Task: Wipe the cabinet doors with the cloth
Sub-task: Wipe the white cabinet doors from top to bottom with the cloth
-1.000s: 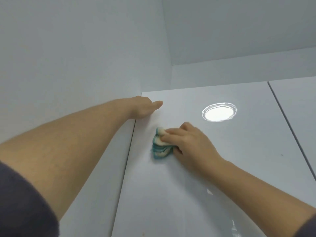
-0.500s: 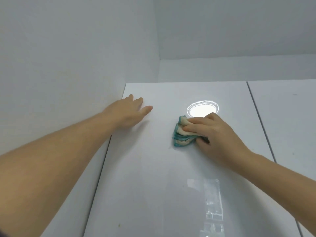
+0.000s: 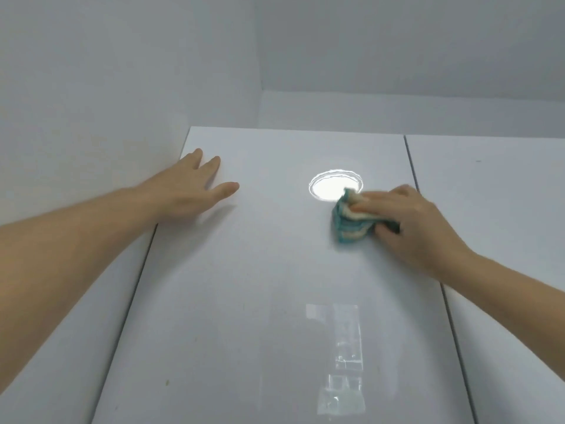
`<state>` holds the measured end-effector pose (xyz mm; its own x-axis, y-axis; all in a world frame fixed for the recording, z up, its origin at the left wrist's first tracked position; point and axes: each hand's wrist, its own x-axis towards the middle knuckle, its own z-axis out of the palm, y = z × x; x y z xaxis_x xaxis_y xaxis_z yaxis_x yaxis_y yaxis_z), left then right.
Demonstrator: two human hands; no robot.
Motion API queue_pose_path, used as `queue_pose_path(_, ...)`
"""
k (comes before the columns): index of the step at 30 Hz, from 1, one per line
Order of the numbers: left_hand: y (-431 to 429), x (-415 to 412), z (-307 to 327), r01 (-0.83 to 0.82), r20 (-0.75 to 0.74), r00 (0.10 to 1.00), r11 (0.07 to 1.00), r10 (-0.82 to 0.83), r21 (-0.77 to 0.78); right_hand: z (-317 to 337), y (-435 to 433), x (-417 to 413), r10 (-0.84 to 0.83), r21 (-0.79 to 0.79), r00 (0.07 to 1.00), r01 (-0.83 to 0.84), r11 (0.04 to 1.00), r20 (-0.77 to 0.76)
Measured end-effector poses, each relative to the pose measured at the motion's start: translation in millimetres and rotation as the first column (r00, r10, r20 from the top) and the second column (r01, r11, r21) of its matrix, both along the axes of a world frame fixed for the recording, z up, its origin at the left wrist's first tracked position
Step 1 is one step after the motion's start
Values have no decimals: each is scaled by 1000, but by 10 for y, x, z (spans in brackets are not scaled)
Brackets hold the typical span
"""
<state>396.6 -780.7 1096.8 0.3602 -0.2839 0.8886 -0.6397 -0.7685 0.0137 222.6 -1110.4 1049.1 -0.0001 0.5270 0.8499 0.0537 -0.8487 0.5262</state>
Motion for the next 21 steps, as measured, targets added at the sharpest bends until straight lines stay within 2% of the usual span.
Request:
queue_pose_path(2,19,-28,2,12,-19,1000,1000,-12,10,98,-28,-9,-4,173,999,-3,985,38)
queue_pose_path(3,18,-41,11,21,-30,999,1000,-21,6,75,-7,-2,-12,203,999,4,979,37)
queue_pose_path(4,18,-51,12,24,-42,999,1000,-24,1,-1,15,4,-17,195,1000,11,981,27)
queue_pose_path(9,25,-12,54,58,-72,996,998,-58,2,-631,-123,-102,10,-60,993,-18,998,-121)
queue_pose_path(11,35,-7,65,80,-80,994,997,-80,-5,-646,-140,-180,2,-101,984,-21,995,-179)
queue_pose_path(13,26,-49,58,92,-67,994,996,-92,1,-479,-170,-168,17,-71,988,-28,997,-153)
queue_pose_path(17,14,-66,34,78,-71,994,997,-78,-7,-170,-152,-92,76,171,996,-68,983,-40)
queue_pose_path(19,16,-52,49,64,-82,995,998,-63,3,-291,-103,-69,86,118,996,-80,990,-40)
queue_pose_path(21,17,-22,58,54,-82,995,998,-53,9,-513,-81,-60,76,-39,992,-81,996,-102)
